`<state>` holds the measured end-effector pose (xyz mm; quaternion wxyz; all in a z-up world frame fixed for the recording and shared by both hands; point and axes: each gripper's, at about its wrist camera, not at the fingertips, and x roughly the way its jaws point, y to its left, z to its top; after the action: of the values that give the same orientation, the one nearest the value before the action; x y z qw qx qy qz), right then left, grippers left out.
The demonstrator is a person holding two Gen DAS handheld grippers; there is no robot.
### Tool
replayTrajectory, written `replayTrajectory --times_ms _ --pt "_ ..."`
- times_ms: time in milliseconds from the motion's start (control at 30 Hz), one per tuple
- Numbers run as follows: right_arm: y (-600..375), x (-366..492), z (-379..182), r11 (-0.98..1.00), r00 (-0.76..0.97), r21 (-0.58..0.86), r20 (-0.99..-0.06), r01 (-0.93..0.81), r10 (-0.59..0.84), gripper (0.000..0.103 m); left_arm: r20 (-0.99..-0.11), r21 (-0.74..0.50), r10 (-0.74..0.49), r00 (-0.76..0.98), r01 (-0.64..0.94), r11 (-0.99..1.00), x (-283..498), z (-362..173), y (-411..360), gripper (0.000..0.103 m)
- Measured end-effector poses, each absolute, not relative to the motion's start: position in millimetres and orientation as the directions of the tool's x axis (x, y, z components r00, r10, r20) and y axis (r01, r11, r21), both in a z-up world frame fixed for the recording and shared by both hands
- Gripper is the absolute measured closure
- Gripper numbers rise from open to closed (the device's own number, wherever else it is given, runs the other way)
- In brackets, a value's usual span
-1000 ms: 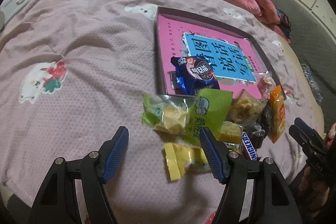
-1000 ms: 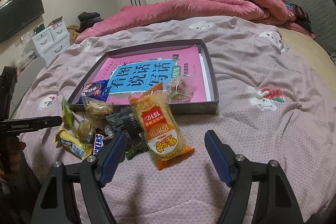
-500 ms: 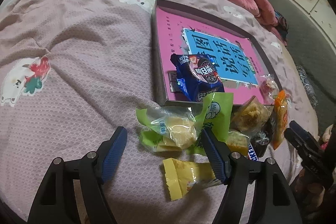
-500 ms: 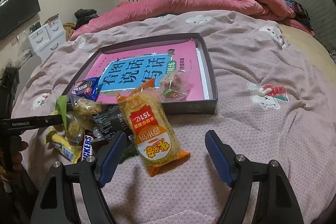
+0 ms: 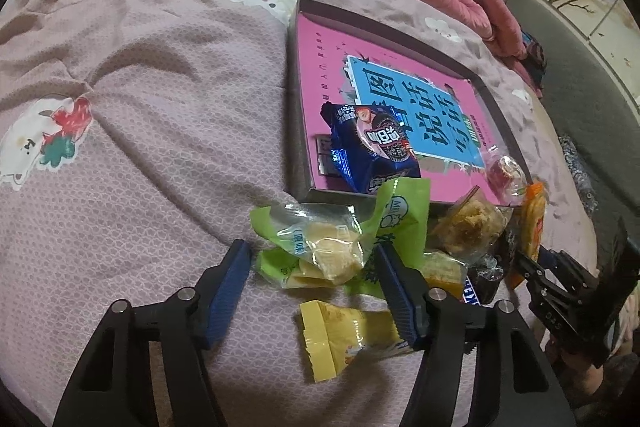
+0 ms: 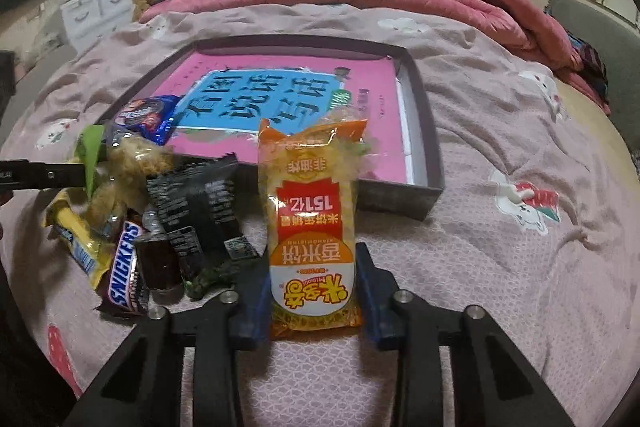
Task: Organize snacks
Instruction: 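Lift the rice cracker bag with the right gripper while the left grasps the green snack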
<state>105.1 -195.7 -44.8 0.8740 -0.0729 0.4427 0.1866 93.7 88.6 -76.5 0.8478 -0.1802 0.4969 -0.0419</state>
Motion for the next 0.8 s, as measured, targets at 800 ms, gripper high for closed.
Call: replayTrajectory --times_ms 800 --pt "-219 91 -11 0.911 0.591 0.217 -0.703 -0.351 0.395 0.067 -0.798 -0.337 -0.245 0.55 -0.07 0.939 76 -56 86 0.065"
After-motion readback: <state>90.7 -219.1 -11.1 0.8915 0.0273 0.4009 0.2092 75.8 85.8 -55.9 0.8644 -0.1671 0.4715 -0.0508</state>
